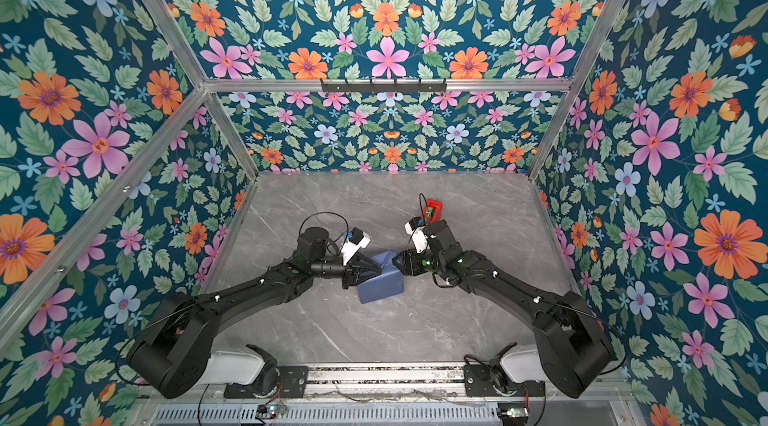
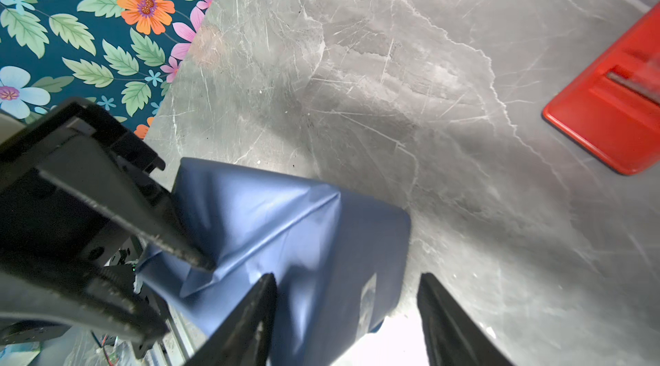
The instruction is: Wrap the gift box in paper
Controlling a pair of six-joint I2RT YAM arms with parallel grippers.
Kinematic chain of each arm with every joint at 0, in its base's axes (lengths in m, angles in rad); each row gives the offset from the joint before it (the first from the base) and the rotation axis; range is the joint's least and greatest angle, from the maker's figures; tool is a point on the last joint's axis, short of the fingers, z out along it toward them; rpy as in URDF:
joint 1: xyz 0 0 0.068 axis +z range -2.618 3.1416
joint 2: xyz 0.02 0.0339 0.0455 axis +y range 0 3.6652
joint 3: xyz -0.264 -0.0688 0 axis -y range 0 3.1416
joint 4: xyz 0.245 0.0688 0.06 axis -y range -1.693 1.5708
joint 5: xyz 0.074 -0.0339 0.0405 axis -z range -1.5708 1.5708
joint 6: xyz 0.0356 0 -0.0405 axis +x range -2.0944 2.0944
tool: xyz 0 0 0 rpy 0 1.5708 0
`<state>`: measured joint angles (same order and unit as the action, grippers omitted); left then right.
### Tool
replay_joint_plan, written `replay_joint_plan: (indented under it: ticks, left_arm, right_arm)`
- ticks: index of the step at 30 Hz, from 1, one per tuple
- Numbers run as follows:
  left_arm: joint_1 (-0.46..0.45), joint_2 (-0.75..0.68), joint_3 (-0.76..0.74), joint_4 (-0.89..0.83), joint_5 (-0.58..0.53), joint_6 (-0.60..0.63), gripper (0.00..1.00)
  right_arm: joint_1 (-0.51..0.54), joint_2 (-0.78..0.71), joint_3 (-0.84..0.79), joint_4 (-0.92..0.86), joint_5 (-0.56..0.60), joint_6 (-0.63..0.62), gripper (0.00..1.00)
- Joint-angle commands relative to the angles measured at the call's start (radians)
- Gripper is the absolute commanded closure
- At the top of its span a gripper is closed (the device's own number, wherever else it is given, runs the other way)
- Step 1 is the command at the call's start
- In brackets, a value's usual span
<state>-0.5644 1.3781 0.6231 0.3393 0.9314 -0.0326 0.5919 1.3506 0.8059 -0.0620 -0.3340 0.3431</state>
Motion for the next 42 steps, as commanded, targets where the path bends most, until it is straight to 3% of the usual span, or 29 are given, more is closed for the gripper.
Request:
replay_joint_plan:
  ticks: [1,7,14,25,28,32,34,37,42]
  left_arm:
    - [0.001,0.001,-0.004,-0.033,0.001,0.012,0.67]
    - [-0.001,0.001,-0.006,-0.031,-0.005,0.011,0.63]
    - [-0.004,-0.001,-0.01,-0.031,-0.014,0.013,0.6]
    - [-0.022,-0.069,0.001,0.007,-0.059,-0.051,0.51]
    - [-0.02,-0.145,-0.007,0.018,-0.161,-0.085,0.45]
    - [-0.019,-0.225,-0.011,-0.043,-0.468,-0.14,0.31]
    - [-0.019,-0.216,0.015,-0.125,-0.565,-0.144,0.27]
    - [-0.019,-0.179,0.05,-0.214,-0.583,-0.139,0.25]
    - [-0.02,-0.128,0.05,-0.238,-0.508,-0.144,0.22]
  right_arm:
    - [0.001,-0.006,0.016,0.001,-0.001,0.034,0.33]
    - [0.002,0.069,0.067,0.054,-0.014,0.091,0.22]
    - [0.016,0.159,0.109,0.052,-0.019,0.105,0.22]
    - [0.017,0.121,-0.009,0.074,-0.009,0.122,0.22]
    - [0.016,0.111,-0.025,0.08,-0.006,0.119,0.23]
    - [0.017,0.107,-0.034,0.086,-0.008,0.117,0.23]
    - [0.016,0.107,-0.036,0.09,-0.01,0.117,0.23]
    - [0.018,0.105,-0.038,0.096,-0.011,0.118,0.23]
    - [0.018,0.102,-0.036,0.099,-0.015,0.122,0.23]
